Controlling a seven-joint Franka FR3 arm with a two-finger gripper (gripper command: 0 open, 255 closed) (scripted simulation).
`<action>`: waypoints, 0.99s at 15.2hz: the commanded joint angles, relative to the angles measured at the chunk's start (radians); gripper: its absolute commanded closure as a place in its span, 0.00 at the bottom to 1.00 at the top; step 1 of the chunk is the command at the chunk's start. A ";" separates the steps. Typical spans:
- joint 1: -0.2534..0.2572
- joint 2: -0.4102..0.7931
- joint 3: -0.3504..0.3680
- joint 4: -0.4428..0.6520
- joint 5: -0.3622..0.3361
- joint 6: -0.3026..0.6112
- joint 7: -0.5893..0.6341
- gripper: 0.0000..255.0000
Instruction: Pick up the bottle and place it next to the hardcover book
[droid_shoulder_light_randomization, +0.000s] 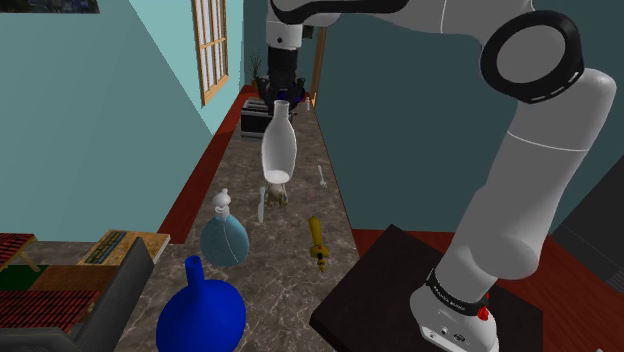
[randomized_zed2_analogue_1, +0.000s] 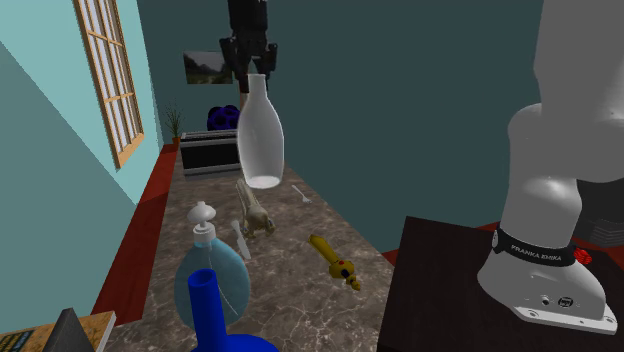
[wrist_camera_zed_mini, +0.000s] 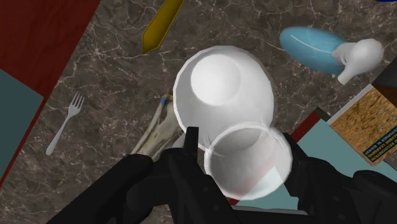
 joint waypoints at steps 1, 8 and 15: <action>0.024 0.017 0.019 -0.006 -0.001 0.024 0.044 1.00; 0.105 0.103 0.077 0.019 -0.012 0.084 0.184 1.00; 0.192 0.234 0.122 0.114 -0.033 0.119 0.317 1.00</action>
